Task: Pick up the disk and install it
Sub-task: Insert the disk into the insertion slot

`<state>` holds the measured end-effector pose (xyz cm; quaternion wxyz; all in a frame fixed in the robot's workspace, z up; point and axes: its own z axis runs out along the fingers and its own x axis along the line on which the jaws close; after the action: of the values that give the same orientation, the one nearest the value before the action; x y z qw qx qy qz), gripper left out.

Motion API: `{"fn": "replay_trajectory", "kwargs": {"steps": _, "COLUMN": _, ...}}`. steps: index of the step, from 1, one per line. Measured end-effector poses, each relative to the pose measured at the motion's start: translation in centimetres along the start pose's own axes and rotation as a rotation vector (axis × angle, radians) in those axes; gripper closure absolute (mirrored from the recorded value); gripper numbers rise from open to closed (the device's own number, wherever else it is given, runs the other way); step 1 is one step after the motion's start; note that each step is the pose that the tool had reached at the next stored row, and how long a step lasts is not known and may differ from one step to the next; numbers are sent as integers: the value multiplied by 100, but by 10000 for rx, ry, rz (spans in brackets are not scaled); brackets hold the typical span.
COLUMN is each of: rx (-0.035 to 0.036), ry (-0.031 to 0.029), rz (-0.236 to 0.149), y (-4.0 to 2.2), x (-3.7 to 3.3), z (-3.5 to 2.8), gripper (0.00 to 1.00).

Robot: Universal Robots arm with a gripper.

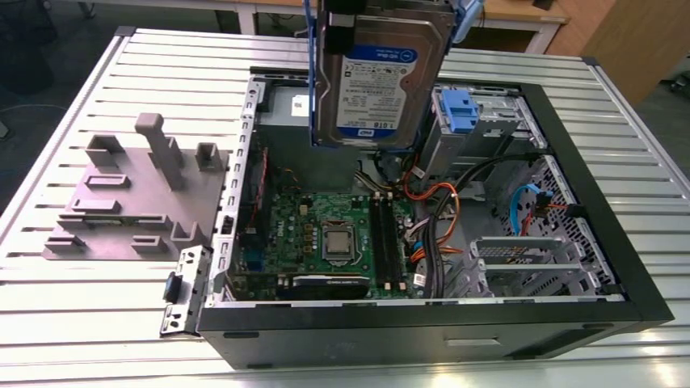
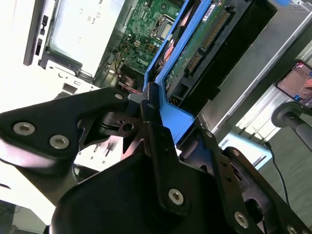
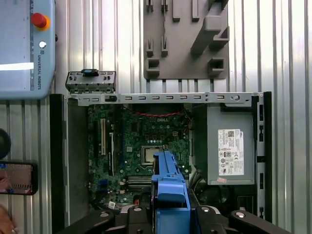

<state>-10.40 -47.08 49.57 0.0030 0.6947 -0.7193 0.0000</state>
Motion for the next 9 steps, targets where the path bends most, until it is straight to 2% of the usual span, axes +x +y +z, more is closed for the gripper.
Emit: {"fn": "replay_trajectory", "kwargs": {"steps": 9, "rx": 2, "ry": 40, "rz": 1, "y": -3, "x": 99, "z": 3, "gripper": 64}}
